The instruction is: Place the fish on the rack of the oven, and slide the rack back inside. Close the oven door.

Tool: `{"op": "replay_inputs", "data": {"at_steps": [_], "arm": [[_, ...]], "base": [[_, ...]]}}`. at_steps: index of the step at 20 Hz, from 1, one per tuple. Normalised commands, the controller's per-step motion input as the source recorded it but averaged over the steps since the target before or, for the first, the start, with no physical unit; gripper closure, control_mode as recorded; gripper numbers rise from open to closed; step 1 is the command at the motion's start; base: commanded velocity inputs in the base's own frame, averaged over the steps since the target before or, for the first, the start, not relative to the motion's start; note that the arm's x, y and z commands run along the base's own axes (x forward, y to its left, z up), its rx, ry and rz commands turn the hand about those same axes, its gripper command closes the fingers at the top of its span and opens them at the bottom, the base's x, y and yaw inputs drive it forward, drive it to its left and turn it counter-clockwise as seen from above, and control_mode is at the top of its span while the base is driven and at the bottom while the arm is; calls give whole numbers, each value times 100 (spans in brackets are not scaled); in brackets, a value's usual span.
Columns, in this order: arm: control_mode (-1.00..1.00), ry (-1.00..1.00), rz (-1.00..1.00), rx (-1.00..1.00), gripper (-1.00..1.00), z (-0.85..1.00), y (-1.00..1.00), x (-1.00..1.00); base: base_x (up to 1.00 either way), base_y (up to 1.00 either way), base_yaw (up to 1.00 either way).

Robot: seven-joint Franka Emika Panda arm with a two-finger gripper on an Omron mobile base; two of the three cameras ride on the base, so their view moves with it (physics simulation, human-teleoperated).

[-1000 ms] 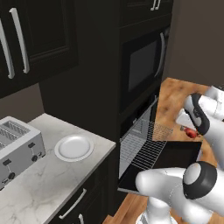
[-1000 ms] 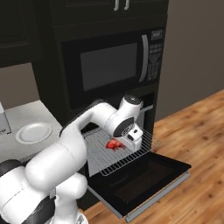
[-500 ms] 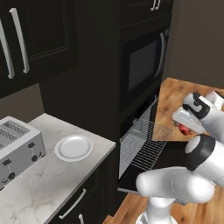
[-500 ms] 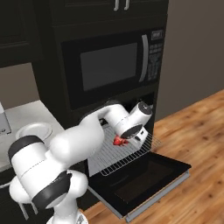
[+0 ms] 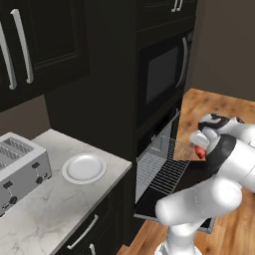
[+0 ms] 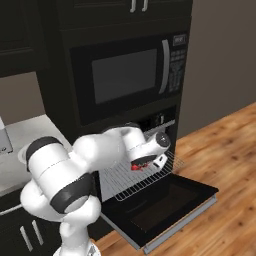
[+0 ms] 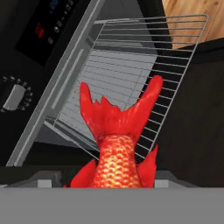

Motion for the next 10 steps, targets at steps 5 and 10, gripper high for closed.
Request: {"op": "replay_inputs", "data": {"at_steps": [5,10], "arm": [[-100,-11,0,0,100,-53,0,43],[-100,-7,0,0,100,-44,0,41]], "base": [[0,0,0],[0,0,0]]}}
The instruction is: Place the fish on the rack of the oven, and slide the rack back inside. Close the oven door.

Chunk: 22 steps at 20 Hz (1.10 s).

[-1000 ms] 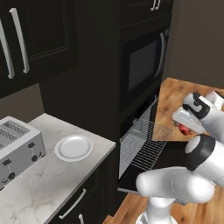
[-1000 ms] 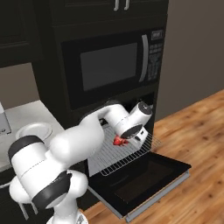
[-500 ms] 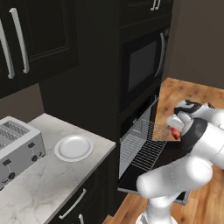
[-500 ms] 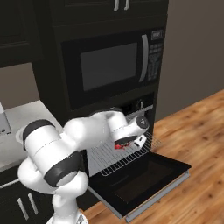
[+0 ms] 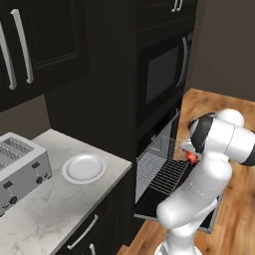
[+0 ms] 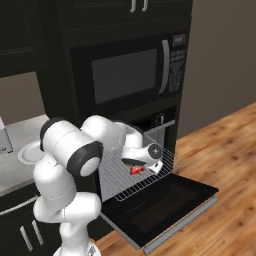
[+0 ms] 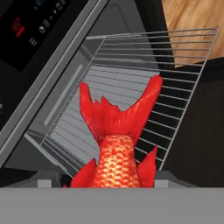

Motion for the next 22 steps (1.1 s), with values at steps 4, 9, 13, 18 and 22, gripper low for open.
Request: {"op": "replay_inputs", "data": {"at_steps": [4,9,13,18,22], "arm": [[-100,-3,0,0,100,-41,0,42],[-100,0,0,0,100,-42,0,50],[-100,0,0,0,100,-41,-2,47],[-100,0,0,0,100,-27,0,37],[-100,-1,0,0,100,-19,0,25]], "base": [[0,0,0],[0,0,0],[0,0,0],[0,0,0],[0,0,0]]}}
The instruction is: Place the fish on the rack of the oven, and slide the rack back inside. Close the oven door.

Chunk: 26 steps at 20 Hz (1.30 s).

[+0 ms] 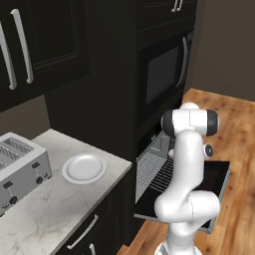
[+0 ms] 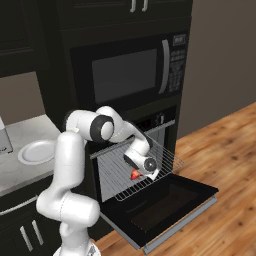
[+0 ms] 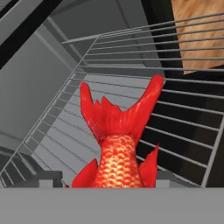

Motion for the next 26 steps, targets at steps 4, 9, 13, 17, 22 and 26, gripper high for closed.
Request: {"op": "replay_inputs", "data": {"at_steps": [4,9,13,17,22,26], "arm": [[-100,-3,0,0,100,-6,0,16],[-100,-2,-1,0,100,-2,4,15],[-100,-1,-2,-1,100,0,12,16],[-100,0,-3,-4,100,0,26,18],[-100,0,-4,-8,100,0,30,10],[-100,0,-6,-9,100,-5,14,12]], "base": [[0,0,0],[0,0,0],[0,0,0],[0,0,0],[0,0,0],[0,0,0]]}}
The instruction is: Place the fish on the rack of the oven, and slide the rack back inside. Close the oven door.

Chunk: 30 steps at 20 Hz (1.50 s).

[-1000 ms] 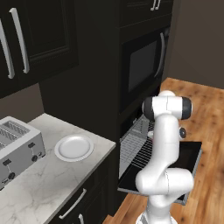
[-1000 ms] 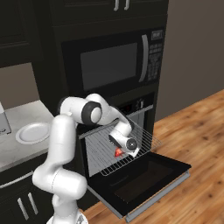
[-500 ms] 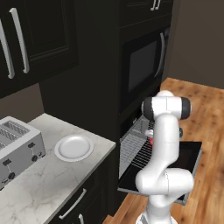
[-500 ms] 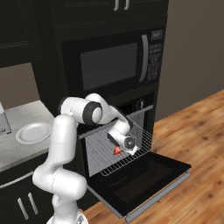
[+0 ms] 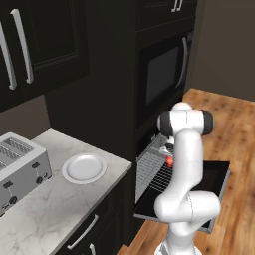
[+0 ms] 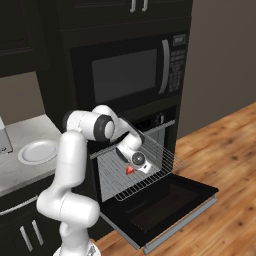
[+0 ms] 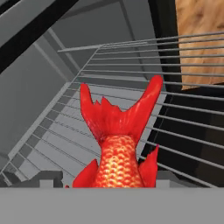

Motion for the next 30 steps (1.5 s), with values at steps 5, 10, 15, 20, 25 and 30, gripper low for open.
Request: {"op": "replay_inputs", "data": {"at_steps": [5,10,15,20,25,30], "arm": [[-100,0,-4,-7,100,-16,1,20],[-100,0,0,-2,100,-29,0,24],[-100,0,0,0,100,-34,0,23],[-100,0,0,0,100,-26,-6,12],[-100,0,0,0,-100,-11,-11,0],[-100,0,-1,0,-100,-1,-7,0]], "base": [[0,0,0],[0,0,0],[0,0,0],[0,0,0],[0,0,0],[0,0,0]]}}
